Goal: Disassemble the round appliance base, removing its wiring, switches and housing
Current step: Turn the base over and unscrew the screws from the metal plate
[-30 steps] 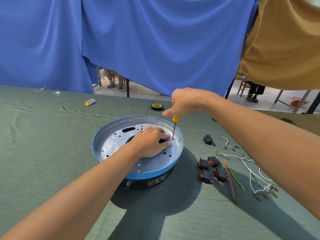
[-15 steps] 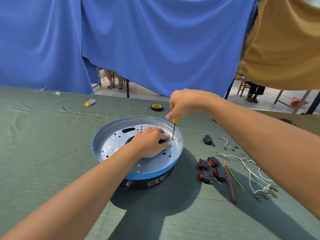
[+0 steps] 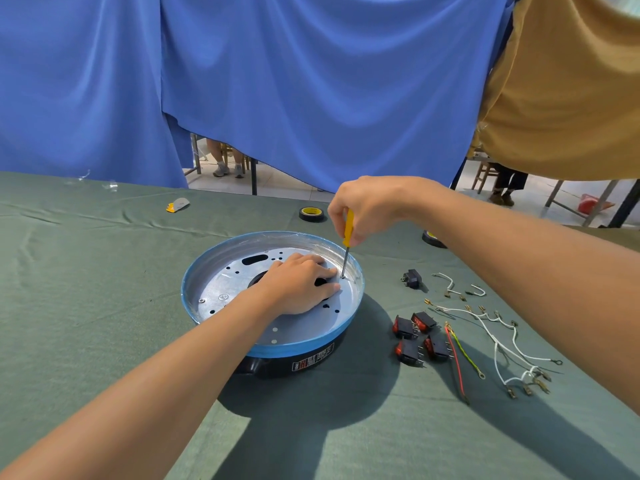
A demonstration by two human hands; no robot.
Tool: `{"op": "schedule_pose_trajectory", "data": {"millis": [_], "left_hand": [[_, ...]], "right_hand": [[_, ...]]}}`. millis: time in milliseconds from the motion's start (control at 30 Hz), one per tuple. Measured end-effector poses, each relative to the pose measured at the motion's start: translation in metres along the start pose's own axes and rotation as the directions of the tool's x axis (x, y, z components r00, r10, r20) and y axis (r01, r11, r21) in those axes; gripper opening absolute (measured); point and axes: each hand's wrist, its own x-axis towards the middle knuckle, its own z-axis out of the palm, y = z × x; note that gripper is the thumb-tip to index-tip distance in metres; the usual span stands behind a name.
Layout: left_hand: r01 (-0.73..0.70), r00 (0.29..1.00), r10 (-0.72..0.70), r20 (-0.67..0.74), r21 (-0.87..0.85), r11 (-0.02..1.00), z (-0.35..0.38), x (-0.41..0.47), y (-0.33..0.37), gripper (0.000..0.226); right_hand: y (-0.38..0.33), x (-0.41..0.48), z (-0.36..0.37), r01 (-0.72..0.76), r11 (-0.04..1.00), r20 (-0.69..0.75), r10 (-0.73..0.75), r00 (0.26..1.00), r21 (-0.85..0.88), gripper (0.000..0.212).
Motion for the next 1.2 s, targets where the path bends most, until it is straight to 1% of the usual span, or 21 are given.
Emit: {"op": "schedule_pose_trajectory", "data": {"millis": [67,100,133,167,200,233,333,467,533,633,733,833,933,1000,1067,1100,1133,1200], "left_hand": [[0.001,1.000,-0.001,0.003,-0.002,1.000,0.000,0.000,0.000,0.046],[0.000,1.000,0.000,0.004,-0.002,1.000,0.000,0.000,0.000,0.047],[-0.001,1.000,0.001,0.005,-0.002,1.000,0.000,0.000,0.000,0.047],[-0.001,1.000,0.001,0.007,-0.005,1.000,0.000,0.000,0.000,0.047],[0.003,1.000,-0.002,0.008,-0.011,1.000,0.000,0.000,0.000,0.047],[0.005,1.000,-0.005,0.007,-0.018,1.000,0.000,-0.001,-0.001,0.047],[0.001,1.000,-0.001,0.002,-0.023,1.000,0.000,-0.001,0.000,0.046],[0.004,1.000,-0.004,0.007,-0.022,1.000,-0.002,-0.002,0.000,0.046],[-0.001,1.000,0.001,0.000,-0.025,1.000,-0.002,-0.002,0.001,0.045],[-0.005,1.000,0.005,0.002,-0.020,1.000,-0.002,-0.003,0.001,0.045],[-0.008,1.000,0.008,0.005,-0.011,1.000,-0.002,-0.002,0.001,0.046],[-0.012,1.000,0.012,0.005,-0.007,1.000,-0.001,-0.001,0.000,0.045],[-0.010,1.000,0.010,0.011,-0.005,1.000,-0.001,-0.001,0.000,0.046],[-0.007,1.000,0.007,0.011,-0.007,1.000,-0.001,0.000,-0.001,0.047],[-0.011,1.000,0.011,0.010,-0.007,1.000,-0.001,0.000,-0.001,0.047],[-0.012,1.000,0.012,0.010,-0.007,1.000,0.000,0.000,-0.001,0.047],[-0.011,1.000,0.011,0.009,-0.008,1.000,0.000,0.000,0.000,0.047],[-0.007,1.000,0.007,0.008,-0.010,1.000,-0.001,0.000,0.000,0.046]], "right_hand": [[0.002,0.003,0.004,-0.030,1.000,0.011,0.030,0.999,0.006,0.013],[0.003,0.004,0.005,-0.070,0.998,0.013,0.070,0.997,0.005,0.023],[0.003,0.003,0.005,-0.118,0.993,0.018,0.118,0.993,0.009,0.039],[0.003,0.003,0.005,-0.161,0.987,0.025,0.160,0.987,0.021,0.051],[0.002,0.003,0.005,-0.185,0.983,0.030,0.184,0.982,0.022,0.055],[0.001,0.003,0.005,-0.191,0.981,0.031,0.191,0.981,0.015,0.053],[-0.003,0.005,0.005,-0.178,0.984,-0.011,0.178,0.984,-0.005,0.037],[-0.006,0.001,-0.004,-0.146,0.989,0.029,0.147,0.989,-0.033,0.022],[-0.003,-0.001,-0.007,-0.132,0.991,0.037,0.133,0.990,-0.030,0.023],[0.000,-0.002,-0.007,-0.091,0.996,0.027,0.091,0.995,0.004,0.013],[0.003,0.001,-0.008,-0.085,0.994,0.062,0.081,0.995,0.065,0.006],[0.006,0.006,-0.009,-0.117,0.988,0.087,0.108,0.990,0.106,0.009],[0.009,0.007,-0.006,-0.176,0.978,0.123,0.162,0.979,0.115,0.021],[0.007,0.006,-0.003,-0.200,0.974,0.135,0.186,0.973,0.103,0.039],[0.003,0.006,-0.001,-0.227,0.970,0.101,0.219,0.971,0.086,0.056],[0.001,0.005,-0.001,-0.237,0.969,0.090,0.230,0.969,0.070,0.058],[-0.001,0.005,-0.001,-0.235,0.971,0.089,0.231,0.969,0.045,0.055],[-0.004,0.007,-0.002,-0.224,0.975,0.084,0.224,0.971,-0.009,0.042]]}}
